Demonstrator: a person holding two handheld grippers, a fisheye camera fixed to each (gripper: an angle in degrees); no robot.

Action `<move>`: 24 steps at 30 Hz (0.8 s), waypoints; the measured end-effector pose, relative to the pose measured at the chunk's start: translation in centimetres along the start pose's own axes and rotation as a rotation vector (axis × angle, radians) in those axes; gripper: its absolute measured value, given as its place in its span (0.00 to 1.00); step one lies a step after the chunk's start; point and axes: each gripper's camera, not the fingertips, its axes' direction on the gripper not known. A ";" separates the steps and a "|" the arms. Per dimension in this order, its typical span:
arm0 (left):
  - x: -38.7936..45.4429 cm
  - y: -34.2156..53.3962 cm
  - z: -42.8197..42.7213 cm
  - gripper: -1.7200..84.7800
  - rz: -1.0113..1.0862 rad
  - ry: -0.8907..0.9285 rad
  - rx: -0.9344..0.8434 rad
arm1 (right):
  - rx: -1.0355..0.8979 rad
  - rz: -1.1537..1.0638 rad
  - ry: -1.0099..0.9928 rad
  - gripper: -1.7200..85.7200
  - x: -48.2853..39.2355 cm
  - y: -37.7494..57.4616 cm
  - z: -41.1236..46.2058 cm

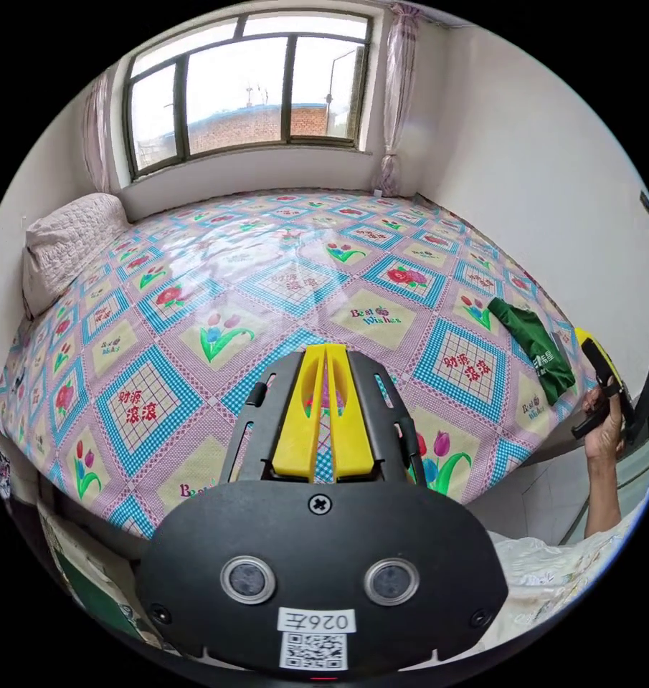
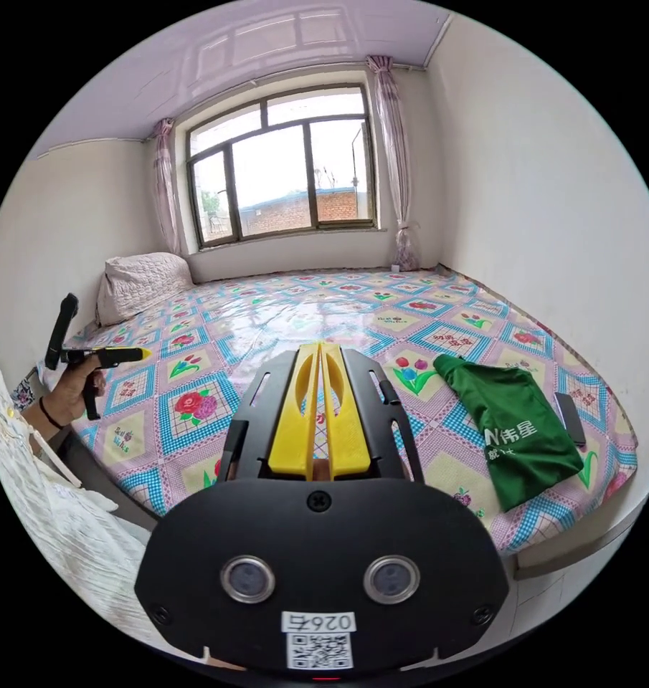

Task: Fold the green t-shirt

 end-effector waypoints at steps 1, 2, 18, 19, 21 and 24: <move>0.3 0.2 -0.2 0.01 0.023 -0.014 0.012 | -0.007 0.027 -0.040 0.01 0.4 -0.1 0.0; 0.7 0.5 -0.5 0.01 0.062 -0.039 0.027 | -0.028 0.066 -0.113 0.01 1.1 -0.2 0.1; -1.7 3.0 -2.4 0.01 -0.075 0.066 -0.064 | -0.047 -0.067 0.069 0.00 -0.4 -0.5 4.7; -1.8 3.0 -2.4 0.01 -0.076 0.074 -0.065 | -0.047 -0.068 0.066 0.00 -0.4 -0.5 5.0; -2.0 3.1 -2.4 0.01 -0.076 0.091 -0.074 | -0.079 -0.063 0.077 0.00 0.0 -0.8 6.3; -1.9 3.2 -2.5 0.01 -0.052 0.044 -0.071 | -0.114 -0.032 0.092 0.00 1.1 -1.0 7.9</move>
